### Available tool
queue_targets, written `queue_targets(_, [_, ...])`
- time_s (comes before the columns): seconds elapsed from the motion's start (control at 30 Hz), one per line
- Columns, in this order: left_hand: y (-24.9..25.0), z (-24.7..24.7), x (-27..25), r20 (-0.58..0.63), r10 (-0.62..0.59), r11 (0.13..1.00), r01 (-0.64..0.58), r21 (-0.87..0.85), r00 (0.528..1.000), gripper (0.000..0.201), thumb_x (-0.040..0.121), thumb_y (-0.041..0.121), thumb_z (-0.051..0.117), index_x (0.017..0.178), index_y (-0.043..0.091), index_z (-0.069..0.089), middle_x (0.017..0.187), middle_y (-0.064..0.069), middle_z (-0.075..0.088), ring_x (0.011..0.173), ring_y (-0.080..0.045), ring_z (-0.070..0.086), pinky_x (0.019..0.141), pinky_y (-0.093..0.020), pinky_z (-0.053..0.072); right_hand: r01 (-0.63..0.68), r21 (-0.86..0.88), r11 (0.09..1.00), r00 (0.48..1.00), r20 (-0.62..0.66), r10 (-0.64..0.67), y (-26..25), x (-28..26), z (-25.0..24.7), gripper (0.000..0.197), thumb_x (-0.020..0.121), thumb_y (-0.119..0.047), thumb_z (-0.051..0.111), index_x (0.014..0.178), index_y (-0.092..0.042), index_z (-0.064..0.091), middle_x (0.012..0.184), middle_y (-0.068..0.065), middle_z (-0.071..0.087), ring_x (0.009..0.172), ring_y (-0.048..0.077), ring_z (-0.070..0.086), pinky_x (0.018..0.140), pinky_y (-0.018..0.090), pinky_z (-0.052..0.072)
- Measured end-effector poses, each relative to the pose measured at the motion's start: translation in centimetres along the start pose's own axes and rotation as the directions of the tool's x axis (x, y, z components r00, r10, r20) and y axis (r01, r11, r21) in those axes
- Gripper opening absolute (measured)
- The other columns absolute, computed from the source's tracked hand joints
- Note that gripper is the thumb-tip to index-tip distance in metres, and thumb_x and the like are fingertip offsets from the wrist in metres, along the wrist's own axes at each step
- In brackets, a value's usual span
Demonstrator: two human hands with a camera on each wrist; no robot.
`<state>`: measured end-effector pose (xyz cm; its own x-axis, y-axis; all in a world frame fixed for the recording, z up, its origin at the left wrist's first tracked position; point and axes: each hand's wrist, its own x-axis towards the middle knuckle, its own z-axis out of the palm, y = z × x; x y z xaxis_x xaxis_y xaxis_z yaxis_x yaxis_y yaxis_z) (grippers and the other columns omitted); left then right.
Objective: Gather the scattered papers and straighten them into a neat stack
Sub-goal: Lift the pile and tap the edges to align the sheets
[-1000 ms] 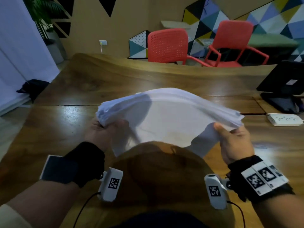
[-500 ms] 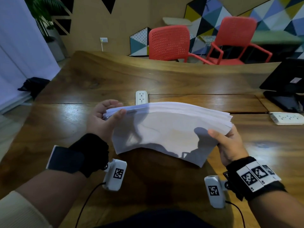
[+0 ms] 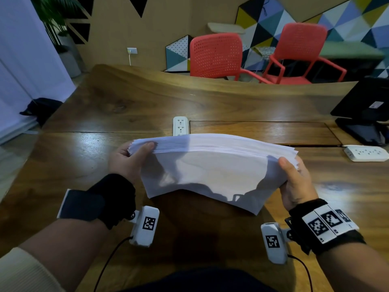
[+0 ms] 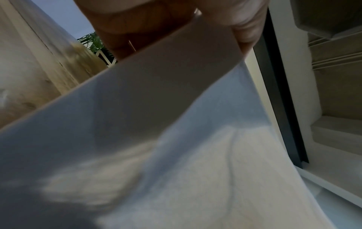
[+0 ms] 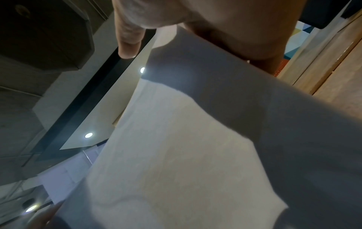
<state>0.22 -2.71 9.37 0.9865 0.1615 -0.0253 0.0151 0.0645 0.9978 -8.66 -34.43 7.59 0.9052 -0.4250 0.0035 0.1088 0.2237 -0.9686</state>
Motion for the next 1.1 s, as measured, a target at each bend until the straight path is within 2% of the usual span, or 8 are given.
queue_targets(0.17, [1.0,0.4,-0.2,-0.018,0.054,0.998,-0.054,-0.030,0.998,0.019,0.073,0.025,0.067,0.054,0.027,0.071,0.049,0.016,0.065,0.049,0.004,0.057,0.048,-0.010,0.043,-0.026,0.014,1.000,1.000,-0.015,0.026,-0.3,-0.1,0.0,0.028,0.081,-0.024,0.066,0.107,-0.015,0.058,0.083,-0.010,0.076,0.080,0.006,0.071,0.070,0.019,0.057])
queue_targets(0.3, [1.3,0.8,0.2,-0.059,0.011,0.999,-0.009,0.036,0.998,0.015,0.078,0.020,0.066,0.063,0.023,0.067,0.047,0.017,0.063,0.052,0.001,0.054,0.049,-0.012,0.043,-0.068,-0.023,0.997,0.996,-0.055,0.067,-0.9,-0.6,0.9,0.098,0.041,-0.059,0.082,0.116,-0.001,0.057,0.089,-0.001,0.074,0.088,0.015,0.069,0.075,0.026,0.056])
queue_targets(0.4, [1.3,0.8,0.0,-0.059,-0.020,0.999,0.023,0.047,0.998,0.017,0.078,0.019,0.065,0.062,0.025,0.066,0.058,0.008,0.061,0.060,-0.009,0.053,0.049,-0.013,0.043,-0.058,-0.021,0.998,0.994,-0.097,0.056,-1.2,-0.8,1.2,0.089,0.033,-0.068,0.079,0.099,-0.009,0.066,0.092,-0.002,0.071,0.093,0.017,0.064,0.085,0.033,0.048])
queue_targets(0.5, [1.2,0.7,0.0,-0.047,-0.056,0.995,0.060,0.077,0.997,0.017,0.073,0.028,0.068,0.057,0.027,0.066,0.065,0.001,0.057,0.063,-0.013,0.051,0.052,-0.021,0.042,-0.043,-0.031,0.999,0.988,-0.149,0.038,-1.6,-0.9,1.4,0.041,0.062,-0.056,0.071,0.081,-0.021,0.063,0.077,-0.013,0.067,0.082,0.005,0.061,0.079,0.026,0.043])
queue_targets(0.57, [1.2,0.5,0.1,-0.031,-0.114,0.992,0.116,0.058,0.993,0.023,0.071,0.033,0.067,0.048,0.027,0.067,0.062,0.000,0.056,0.064,-0.016,0.051,0.056,-0.027,0.040,-0.019,-0.025,0.999,0.983,-0.182,0.014,-1.7,-0.8,1.5,0.016,0.087,-0.031,0.059,0.074,-0.022,0.056,0.070,-0.013,0.060,0.078,0.007,0.051,0.073,0.024,0.038])
queue_targets(0.67, [1.1,0.3,0.0,0.008,-0.116,0.993,0.116,0.024,0.993,0.026,0.072,0.041,0.065,0.049,0.029,0.070,0.062,-0.002,0.059,0.065,-0.019,0.052,0.057,-0.027,0.038,0.012,-0.071,0.997,0.980,-0.200,-0.026,-1.8,-0.3,1.5,0.026,0.094,-0.010,0.047,0.076,-0.027,0.054,0.064,-0.018,0.057,0.072,0.003,0.048,0.074,0.025,0.035])
queue_targets(0.83, [0.7,-0.1,-0.8,0.164,0.072,0.996,-0.061,-0.069,0.984,0.048,0.036,0.062,0.079,0.067,0.027,0.071,0.063,0.012,0.071,0.058,-0.001,0.063,0.052,-0.017,0.050,0.062,-0.086,0.994,0.970,-0.228,-0.080,-1.8,-0.2,1.4,0.035,0.091,-0.002,0.047,0.070,-0.028,0.055,0.064,-0.013,0.051,0.067,0.004,0.046,0.072,0.024,0.034])
queue_targets(1.1, [0.9,0.5,-0.9,0.081,0.045,0.999,-0.044,-0.005,0.996,0.014,0.054,0.045,0.068,0.058,0.032,0.070,0.075,0.001,0.061,0.070,-0.013,0.055,0.054,-0.015,0.046,-0.036,0.041,0.999,0.957,-0.286,0.046,-2.1,0.0,1.2,0.031,0.091,-0.004,0.040,0.069,-0.025,0.046,0.070,-0.010,0.045,0.069,0.009,0.039,0.064,0.024,0.030])
